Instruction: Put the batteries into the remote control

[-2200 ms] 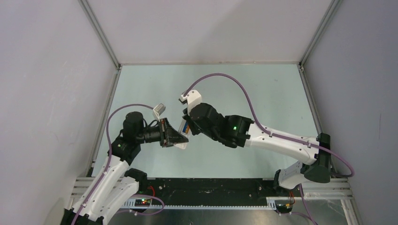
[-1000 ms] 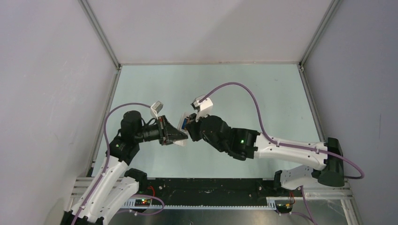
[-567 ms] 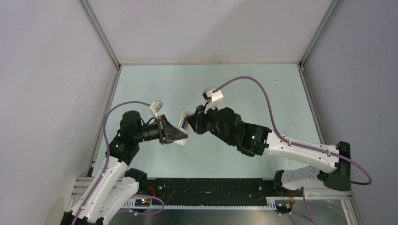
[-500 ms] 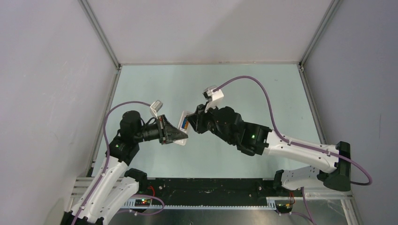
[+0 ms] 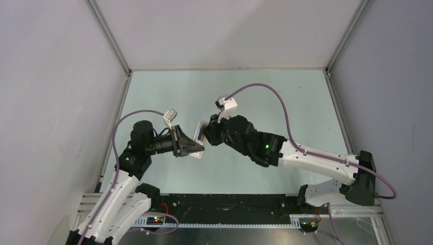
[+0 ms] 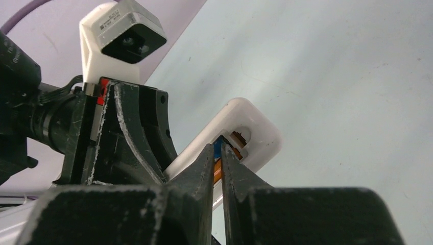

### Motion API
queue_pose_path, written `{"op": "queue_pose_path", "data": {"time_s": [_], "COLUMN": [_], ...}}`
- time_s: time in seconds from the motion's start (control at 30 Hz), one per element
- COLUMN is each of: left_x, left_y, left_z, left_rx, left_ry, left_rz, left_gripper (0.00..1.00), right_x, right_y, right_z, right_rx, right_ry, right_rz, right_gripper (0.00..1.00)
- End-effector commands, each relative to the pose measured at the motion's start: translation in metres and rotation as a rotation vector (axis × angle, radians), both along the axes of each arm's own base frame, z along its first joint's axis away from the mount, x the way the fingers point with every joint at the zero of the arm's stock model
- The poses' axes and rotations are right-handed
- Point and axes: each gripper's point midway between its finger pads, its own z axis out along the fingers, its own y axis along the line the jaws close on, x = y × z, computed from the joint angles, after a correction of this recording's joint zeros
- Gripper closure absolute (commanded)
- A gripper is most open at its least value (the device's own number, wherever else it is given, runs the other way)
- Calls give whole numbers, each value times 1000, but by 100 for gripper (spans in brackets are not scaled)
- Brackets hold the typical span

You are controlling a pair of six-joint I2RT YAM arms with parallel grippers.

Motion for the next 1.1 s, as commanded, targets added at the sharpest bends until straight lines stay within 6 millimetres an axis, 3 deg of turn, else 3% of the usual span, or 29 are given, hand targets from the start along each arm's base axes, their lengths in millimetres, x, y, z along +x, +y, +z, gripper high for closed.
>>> {"op": "queue_pose_path", "data": {"time_s": [0.0,0.23,0.37,0.43,0.63,0.83,0.97,1.07], "left_x": [-2,-3,-3,-2,-16,-16,-20,-27], "left_y": [-1,-1,0,0,-1,-5,-12,-17], "left_z": [12,16,13,10,-3,-3,3,6], "left_rx": [-18,-22,-18,-6,27,42,50,45], "left_ry": [-85,-99,-102,-132,-296,-367,-435,-471], "left_rz": [-30,-30,-31,-42,-182,-230,-270,-315], "left_gripper": [100,100,100,100,100,100,100,100], "right_x": [-2,-7,-7,-7,-13,-30,-35,-41], "right_y": [7,13,10,2,-22,-58,-83,-89], "right_z": [-7,-20,-5,13,42,59,54,47], "right_rx": [-5,-30,2,40,104,96,38,-8], "right_ry": [19,39,27,16,44,35,10,3], "right_rz": [-7,-18,-23,-26,52,92,123,191], "right_gripper": [88,88,88,86,49,35,24,16]}}
